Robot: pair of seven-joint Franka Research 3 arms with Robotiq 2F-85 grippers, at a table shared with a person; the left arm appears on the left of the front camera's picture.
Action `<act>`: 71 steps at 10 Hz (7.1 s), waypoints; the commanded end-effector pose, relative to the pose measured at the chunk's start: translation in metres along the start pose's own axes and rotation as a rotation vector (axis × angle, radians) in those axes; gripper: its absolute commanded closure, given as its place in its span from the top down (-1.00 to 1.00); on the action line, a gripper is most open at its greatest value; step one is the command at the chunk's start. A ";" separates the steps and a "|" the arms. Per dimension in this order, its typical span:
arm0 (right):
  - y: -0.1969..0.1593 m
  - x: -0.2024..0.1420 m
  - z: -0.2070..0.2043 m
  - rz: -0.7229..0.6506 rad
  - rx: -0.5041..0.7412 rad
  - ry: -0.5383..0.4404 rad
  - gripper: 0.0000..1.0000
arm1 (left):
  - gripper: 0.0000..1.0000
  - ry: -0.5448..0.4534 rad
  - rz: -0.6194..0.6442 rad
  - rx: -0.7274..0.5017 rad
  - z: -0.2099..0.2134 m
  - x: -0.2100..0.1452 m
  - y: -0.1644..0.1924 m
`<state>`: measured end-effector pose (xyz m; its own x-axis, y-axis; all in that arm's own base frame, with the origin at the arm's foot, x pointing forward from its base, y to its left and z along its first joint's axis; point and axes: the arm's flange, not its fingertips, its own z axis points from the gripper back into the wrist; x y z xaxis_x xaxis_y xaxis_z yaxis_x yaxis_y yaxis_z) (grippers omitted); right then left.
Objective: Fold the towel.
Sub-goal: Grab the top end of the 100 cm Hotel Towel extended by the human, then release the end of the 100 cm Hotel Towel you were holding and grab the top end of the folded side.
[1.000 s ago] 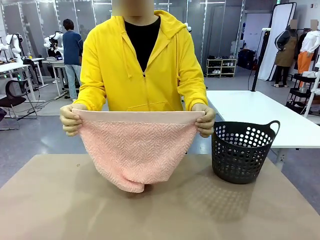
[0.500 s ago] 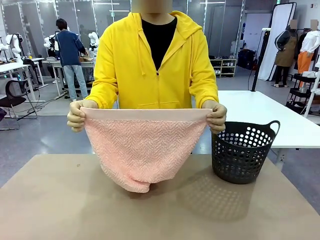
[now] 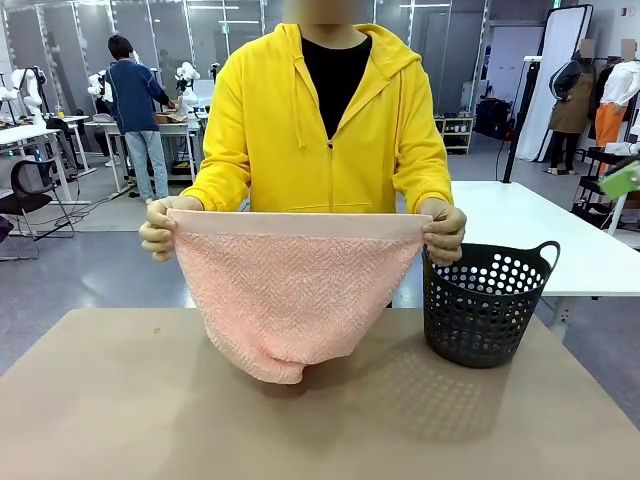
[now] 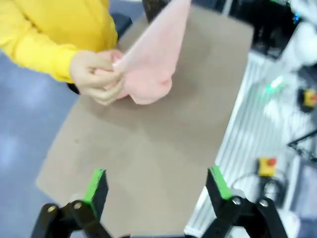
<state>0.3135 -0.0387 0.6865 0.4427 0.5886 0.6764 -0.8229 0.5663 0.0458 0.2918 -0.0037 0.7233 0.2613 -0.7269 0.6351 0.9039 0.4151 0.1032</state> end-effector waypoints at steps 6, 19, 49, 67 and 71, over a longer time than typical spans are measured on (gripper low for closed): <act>0.039 0.066 -0.046 0.234 -0.090 0.173 1.00 | 1.00 0.060 -0.273 0.097 -0.046 0.041 -0.020; 0.075 0.188 -0.075 0.717 -0.118 0.368 1.00 | 1.00 0.329 -0.706 0.039 -0.077 0.177 -0.019; 0.030 0.158 -0.252 0.591 0.025 0.497 -1.00 | -1.00 0.466 -0.586 -0.141 -0.260 0.183 0.029; 0.028 0.164 -0.250 0.608 0.045 0.513 -1.00 | -1.00 0.490 -0.604 -0.140 -0.265 0.182 0.031; 0.028 0.164 -0.250 0.608 0.045 0.513 -1.00 | -1.00 0.490 -0.604 -0.140 -0.265 0.182 0.031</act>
<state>0.4525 0.2174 0.6140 0.0128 0.9851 0.1713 -0.9817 0.0449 -0.1848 0.4571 -0.2683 0.6391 -0.1980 -0.9761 0.0896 0.9629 -0.1766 0.2043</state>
